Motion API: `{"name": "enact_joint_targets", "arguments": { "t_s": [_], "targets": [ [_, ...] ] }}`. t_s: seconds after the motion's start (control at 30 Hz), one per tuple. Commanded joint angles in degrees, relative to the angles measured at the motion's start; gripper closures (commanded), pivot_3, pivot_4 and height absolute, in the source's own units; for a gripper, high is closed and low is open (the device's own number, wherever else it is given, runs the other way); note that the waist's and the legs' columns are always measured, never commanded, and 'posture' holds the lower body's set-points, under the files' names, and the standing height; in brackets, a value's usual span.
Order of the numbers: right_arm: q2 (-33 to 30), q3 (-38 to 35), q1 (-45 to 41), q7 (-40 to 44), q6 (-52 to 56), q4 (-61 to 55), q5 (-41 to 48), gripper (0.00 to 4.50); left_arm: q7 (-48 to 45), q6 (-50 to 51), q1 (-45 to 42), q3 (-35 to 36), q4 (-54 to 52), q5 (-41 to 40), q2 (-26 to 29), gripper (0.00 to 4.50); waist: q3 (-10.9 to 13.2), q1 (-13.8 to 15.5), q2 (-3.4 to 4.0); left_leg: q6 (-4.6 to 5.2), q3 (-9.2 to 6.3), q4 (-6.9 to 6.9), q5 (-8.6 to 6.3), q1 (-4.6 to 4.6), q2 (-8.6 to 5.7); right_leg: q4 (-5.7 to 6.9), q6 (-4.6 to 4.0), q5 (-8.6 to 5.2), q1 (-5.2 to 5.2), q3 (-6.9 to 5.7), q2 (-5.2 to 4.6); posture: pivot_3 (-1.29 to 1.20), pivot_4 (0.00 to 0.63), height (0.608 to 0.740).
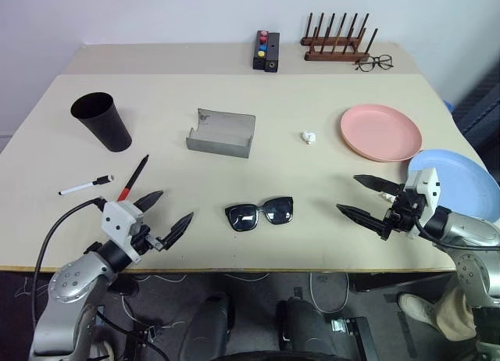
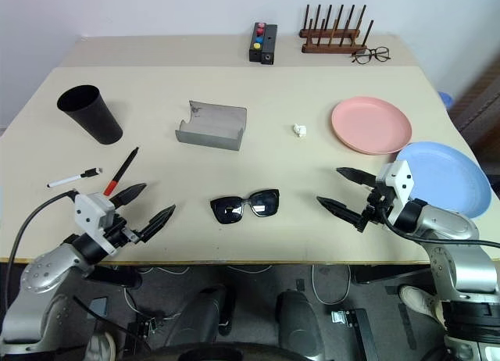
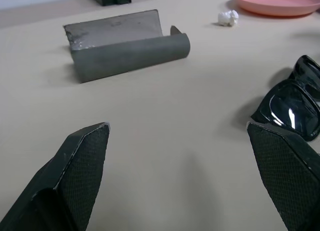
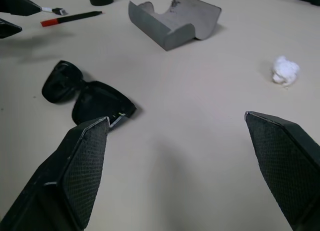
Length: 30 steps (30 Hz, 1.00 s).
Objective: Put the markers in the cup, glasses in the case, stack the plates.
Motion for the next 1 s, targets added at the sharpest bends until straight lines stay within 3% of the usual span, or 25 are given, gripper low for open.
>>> {"name": "enact_joint_targets", "arguments": {
  "t_s": [0.03, 0.33, 0.57, 0.8, 1.0],
  "targets": [
    [-0.3, 1.0, -3.0, 1.7, -1.5, 1.4, -0.5, 0.06, 1.8, 0.4, -1.2, 1.1, -1.9, -0.3, 0.2, 0.00, 0.0, 0.0, 0.01, 0.00, 0.00, 0.00, 0.00, 0.00, 0.01, 0.01, 0.01, 0.00, 0.00, 0.00, 0.01, 0.00, 0.150, 0.740],
    [2.2, 6.4, -9.4, 1.0, 0.4, 0.0, -0.9, 0.06, 5.9, 2.5, -0.2, 9.8, -1.9, -7.0, -1.2, 0.00, 0.0, 0.1, 0.00, 0.00, 0.00, -0.02, 0.00, -0.01, 0.00, 0.03, 0.05, 0.03, -0.06, 0.01, -0.01, 0.00, 0.150, 0.740],
    [1.9, 10.9, -13.8, 3.6, 2.3, 0.1, -1.2, 0.06, 13.8, 5.3, 0.7, 15.0, -2.0, -4.0, -0.5, 0.00, 0.0, 0.0, -0.01, 0.00, -0.01, 0.00, 0.00, -0.03, 0.00, 0.04, 0.05, 0.03, -0.06, 0.01, -0.01, 0.00, 0.150, 0.740],
    [0.5, 15.0, -22.6, 15.9, -1.8, 7.8, -2.5, 0.06, 19.1, 21.4, -2.7, 12.7, -3.5, -1.2, 6.5, 0.00, 0.0, 0.1, -0.04, 0.00, -0.01, 0.00, 0.00, -0.03, -0.01, 0.05, 0.06, 0.04, -0.07, 0.01, 0.04, 0.00, 0.150, 0.740],
    [3.0, 20.4, -30.3, 23.4, -3.9, 12.5, -4.8, 0.06, 14.5, 32.1, -11.0, 9.8, -1.2, -2.9, 15.5, 0.00, 0.0, -0.1, -0.06, -0.02, -0.01, -0.02, 0.01, -0.03, 0.00, 0.13, 0.09, 0.06, -0.14, 0.01, 0.08, 0.00, 0.150, 0.740]
  ]
}}
